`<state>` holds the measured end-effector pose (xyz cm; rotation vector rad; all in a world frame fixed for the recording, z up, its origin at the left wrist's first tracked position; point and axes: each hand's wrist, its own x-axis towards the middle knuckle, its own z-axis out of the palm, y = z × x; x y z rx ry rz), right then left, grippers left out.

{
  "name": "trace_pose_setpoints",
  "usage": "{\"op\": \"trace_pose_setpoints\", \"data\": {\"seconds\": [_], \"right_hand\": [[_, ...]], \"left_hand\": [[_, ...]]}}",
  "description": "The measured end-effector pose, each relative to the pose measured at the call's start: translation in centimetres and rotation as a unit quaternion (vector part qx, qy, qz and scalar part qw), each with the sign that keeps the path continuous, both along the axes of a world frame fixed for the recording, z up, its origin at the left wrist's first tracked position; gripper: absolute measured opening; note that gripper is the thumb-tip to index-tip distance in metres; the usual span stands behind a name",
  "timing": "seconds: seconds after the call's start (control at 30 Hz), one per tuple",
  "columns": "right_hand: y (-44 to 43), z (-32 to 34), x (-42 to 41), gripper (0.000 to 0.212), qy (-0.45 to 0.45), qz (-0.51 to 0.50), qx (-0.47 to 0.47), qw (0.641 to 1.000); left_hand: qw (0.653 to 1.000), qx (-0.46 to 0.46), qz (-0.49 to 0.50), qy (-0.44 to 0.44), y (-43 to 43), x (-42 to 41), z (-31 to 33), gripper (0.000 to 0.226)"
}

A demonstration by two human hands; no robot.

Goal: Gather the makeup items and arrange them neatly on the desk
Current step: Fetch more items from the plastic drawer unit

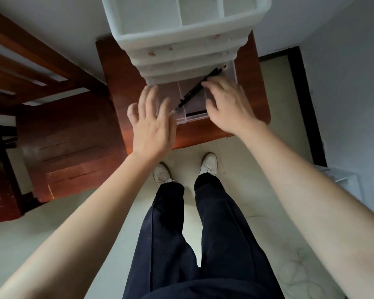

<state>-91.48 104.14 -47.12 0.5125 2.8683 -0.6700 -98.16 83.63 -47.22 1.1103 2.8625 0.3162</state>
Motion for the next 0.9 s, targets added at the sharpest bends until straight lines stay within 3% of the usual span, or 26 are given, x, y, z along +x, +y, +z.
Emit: {"op": "trace_pose_setpoints", "data": {"seconds": [0.1, 0.17, 0.3, 0.57, 0.77, 0.9], "right_hand": [[0.6, -1.4, -2.0, 0.059, -0.091, 0.120, 0.030, 0.988], [0.6, -2.0, -2.2, 0.057, -0.117, 0.152, 0.057, 0.980], [0.4, -2.2, -1.2, 0.043, -0.086, 0.153, 0.113, 0.978], [-0.1, -2.5, -2.5, 0.081, -0.114, 0.166, 0.159, 0.967], [-0.7, -3.2, -1.7, 0.067, -0.063, 0.140, 0.131, 0.979], [-0.7, -3.2, -1.7, 0.056, -0.045, 0.135, 0.108, 0.984]], "left_hand": [[0.991, -0.095, 0.009, -0.098, -0.3, 0.1, -1.8, 0.046], [0.986, -0.108, 0.008, -0.123, -0.4, 0.2, -2.5, 0.051], [0.984, -0.108, 0.021, -0.141, -0.4, 0.5, -2.8, 0.060], [0.987, -0.078, 0.027, -0.135, -0.6, 0.5, -3.4, 0.062], [0.990, -0.024, 0.028, -0.136, -0.8, 0.8, -3.6, 0.069], [0.987, -0.042, -0.005, -0.152, -1.1, 0.4, -3.5, 0.101]]}}
